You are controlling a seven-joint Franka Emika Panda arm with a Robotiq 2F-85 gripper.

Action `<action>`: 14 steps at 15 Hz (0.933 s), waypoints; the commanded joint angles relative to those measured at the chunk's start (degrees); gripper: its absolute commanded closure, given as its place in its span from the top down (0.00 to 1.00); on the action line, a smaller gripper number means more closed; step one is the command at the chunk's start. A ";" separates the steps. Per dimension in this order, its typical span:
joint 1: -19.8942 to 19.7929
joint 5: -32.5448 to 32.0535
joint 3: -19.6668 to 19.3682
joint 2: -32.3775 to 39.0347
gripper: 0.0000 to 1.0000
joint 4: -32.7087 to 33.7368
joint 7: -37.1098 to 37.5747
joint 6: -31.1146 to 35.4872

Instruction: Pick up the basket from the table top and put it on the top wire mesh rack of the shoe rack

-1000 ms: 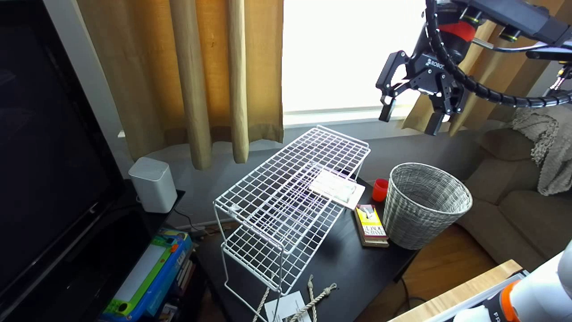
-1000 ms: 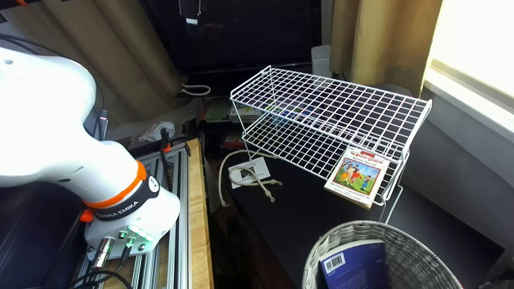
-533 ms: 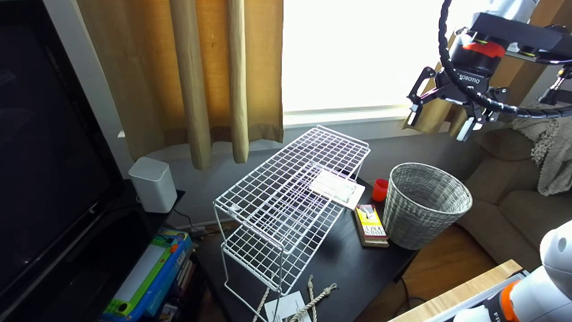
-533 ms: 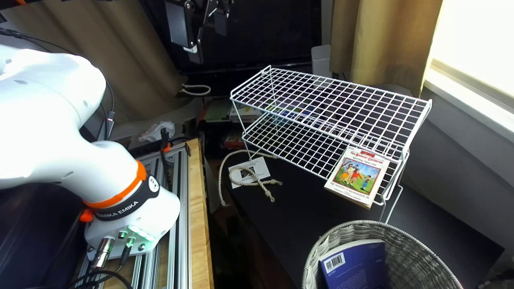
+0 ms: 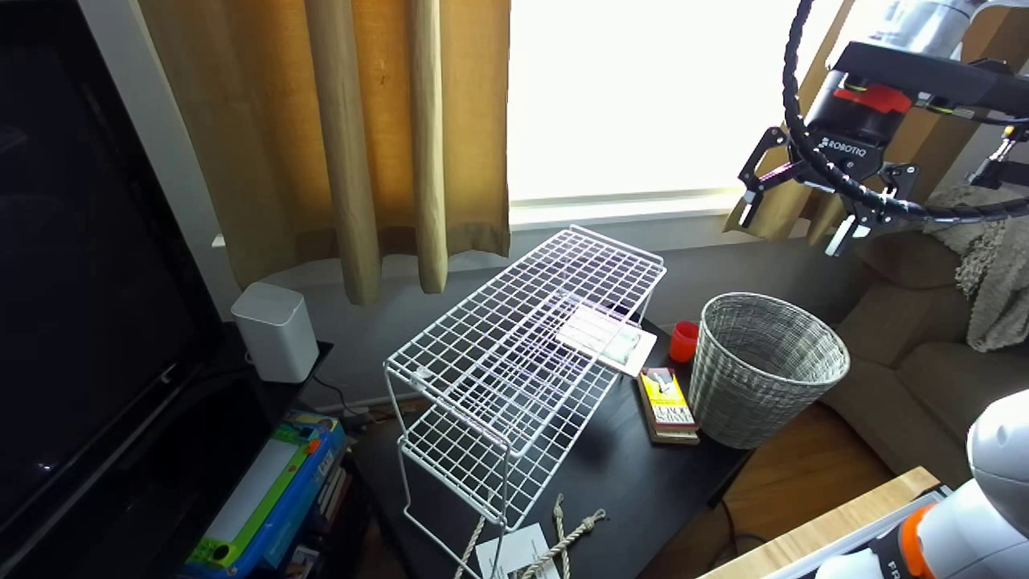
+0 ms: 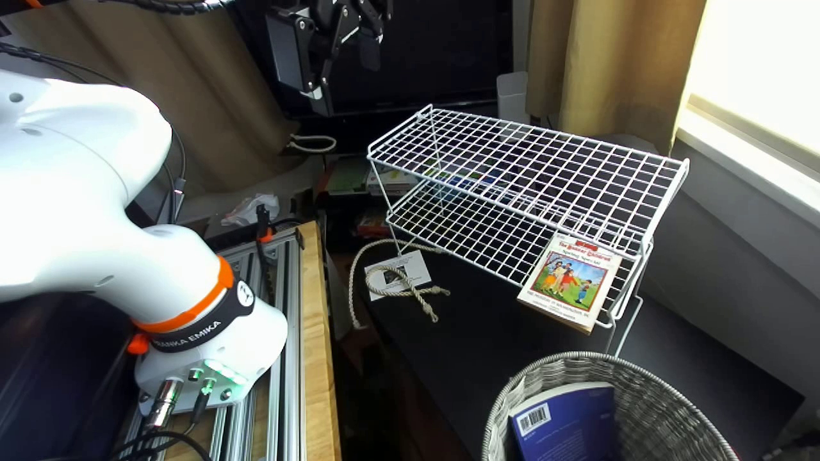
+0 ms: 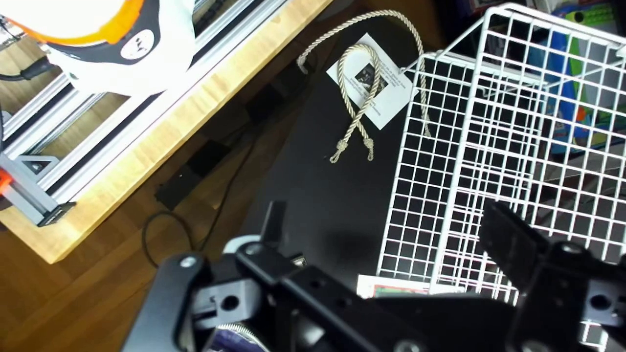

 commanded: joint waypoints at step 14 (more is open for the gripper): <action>-15.63 -18.24 -8.69 6.38 1.00 -10.24 15.02 27.94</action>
